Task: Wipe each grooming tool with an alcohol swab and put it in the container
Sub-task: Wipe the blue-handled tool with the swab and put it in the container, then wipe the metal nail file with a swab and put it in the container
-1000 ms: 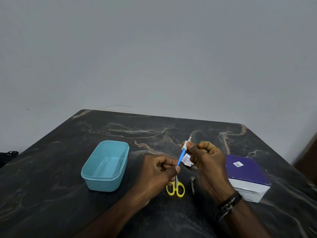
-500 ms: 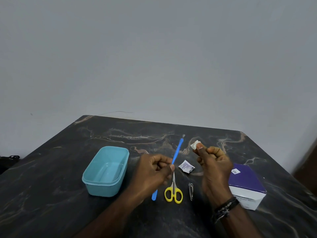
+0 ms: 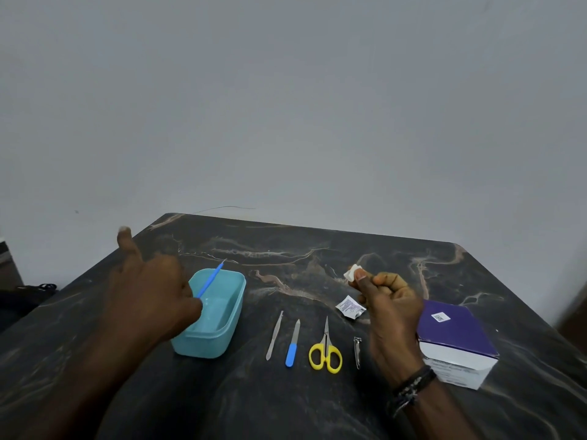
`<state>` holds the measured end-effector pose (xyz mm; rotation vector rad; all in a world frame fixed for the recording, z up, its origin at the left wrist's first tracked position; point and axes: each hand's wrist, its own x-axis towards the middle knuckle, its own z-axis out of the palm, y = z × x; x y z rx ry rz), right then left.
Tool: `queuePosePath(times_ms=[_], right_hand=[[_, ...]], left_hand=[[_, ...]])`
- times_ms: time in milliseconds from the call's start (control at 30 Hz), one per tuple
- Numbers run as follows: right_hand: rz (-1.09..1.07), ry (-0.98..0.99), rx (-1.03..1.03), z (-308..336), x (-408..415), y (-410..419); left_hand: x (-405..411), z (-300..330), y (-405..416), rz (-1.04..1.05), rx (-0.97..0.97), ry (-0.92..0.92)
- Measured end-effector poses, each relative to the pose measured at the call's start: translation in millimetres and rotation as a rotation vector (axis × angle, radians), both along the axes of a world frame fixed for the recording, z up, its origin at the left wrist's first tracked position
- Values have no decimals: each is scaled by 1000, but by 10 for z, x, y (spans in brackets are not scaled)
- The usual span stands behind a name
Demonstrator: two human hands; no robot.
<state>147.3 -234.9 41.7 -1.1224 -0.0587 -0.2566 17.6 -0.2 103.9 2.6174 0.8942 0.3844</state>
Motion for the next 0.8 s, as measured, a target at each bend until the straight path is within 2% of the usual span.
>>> queuePosePath(times_ms=[200,367,533,633,733,800], right_hand=[[-5,-1,-64,-27,-20,9],[9,1,-109,-46,-45,32],[19,2,-148,-75,-43,47],[27,-11,-155,-80,-43,50],[50,-35,-178,-83,-47,46],[69,-39,-208,-102,-52,46]], left_hand=[[76,-46,-3,-36,202,237],[241,-79,17,-78,276,400],[324,-119,9,-111,307,444],[312,-149,-26,-108,368,294],[216,-102,-235,-168,397,-82],[126,-67,-466,-277,338,-290]])
